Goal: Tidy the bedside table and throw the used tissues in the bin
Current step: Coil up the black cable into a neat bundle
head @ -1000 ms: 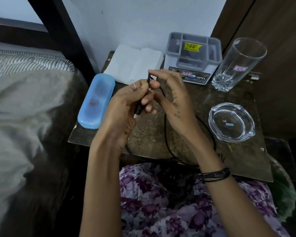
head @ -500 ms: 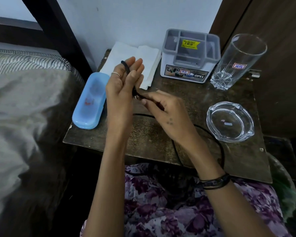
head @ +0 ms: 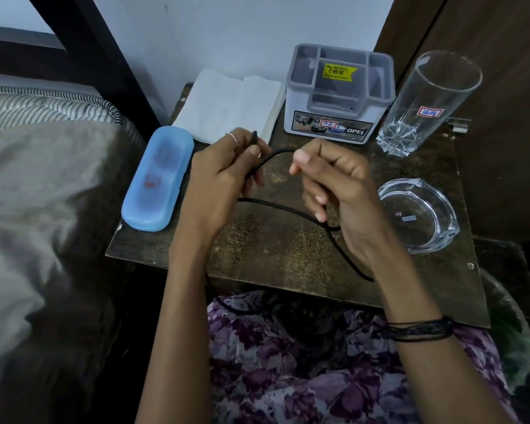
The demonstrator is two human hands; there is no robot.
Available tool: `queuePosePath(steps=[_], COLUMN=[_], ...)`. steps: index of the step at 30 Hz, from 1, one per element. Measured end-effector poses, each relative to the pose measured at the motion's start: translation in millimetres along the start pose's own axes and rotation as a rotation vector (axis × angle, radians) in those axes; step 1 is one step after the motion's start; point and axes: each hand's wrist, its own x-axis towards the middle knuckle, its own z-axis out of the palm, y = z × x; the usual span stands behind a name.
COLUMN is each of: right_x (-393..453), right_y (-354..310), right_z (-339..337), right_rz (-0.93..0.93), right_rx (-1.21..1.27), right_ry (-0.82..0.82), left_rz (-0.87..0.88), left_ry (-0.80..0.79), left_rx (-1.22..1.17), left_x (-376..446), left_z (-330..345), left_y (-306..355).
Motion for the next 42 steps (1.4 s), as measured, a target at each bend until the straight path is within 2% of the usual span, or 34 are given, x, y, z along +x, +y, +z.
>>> queuePosePath(steps=[3, 8, 14, 19, 25, 29, 32, 35, 38, 42], right_x=[2.8, 6.8, 10.4, 10.4, 1.0, -3.5, -5.2, -6.7, -6.8, -8.1], right_y=[3.1, 9.5, 17.6, 24.1, 21.7, 13.6, 10.4, 14.2, 12.2, 12.5], right_z=[2.9, 5.5, 1.7, 1.9, 18.5, 27.8, 24.6, 19.4, 17.0, 11.7], right_rz=[-0.021, -0.083, -0.141, -0.027, 0.060, 0.007, -0.085, -0.183, -0.348, -0.561], right_rx=[-0.054, -0.110, -0.317, -0.439, -1.018, -1.145, -1.181, -1.154, -1.139, -1.147], right_ry=[0.100, 0.224, 0.265, 0.121, -0.208, -0.320, -0.302, -0.208, -0.013, 0.158], left_rz=[-0.042, -0.096, -0.104, -0.080, -0.104, -0.110, -0.120, -0.062, -0.035, -0.043], left_ry=[-0.158, -0.309, -0.293, -0.224, -0.118, 0.003, 0.102, 0.120, 0.120, 0.032], left_rx=[-0.137, -0.327, -0.734, -0.914, -1.129, -1.004, -0.660, -0.162, 0.140, 0.125], left_x=[-2.9, -4.7, -6.6, -5.0, -1.0, 1.5, 2.3, 1.6, 1.7, 1.0], left_z=[-3.4, -4.5, 8.7, 10.3, 3.0, 7.7, 10.3, 7.3, 0.1, -9.7], left_y=[1.3, 2.8, -0.5, 6.1, 6.3, 1.8, 1.5, -8.3, -11.2, -2.1])
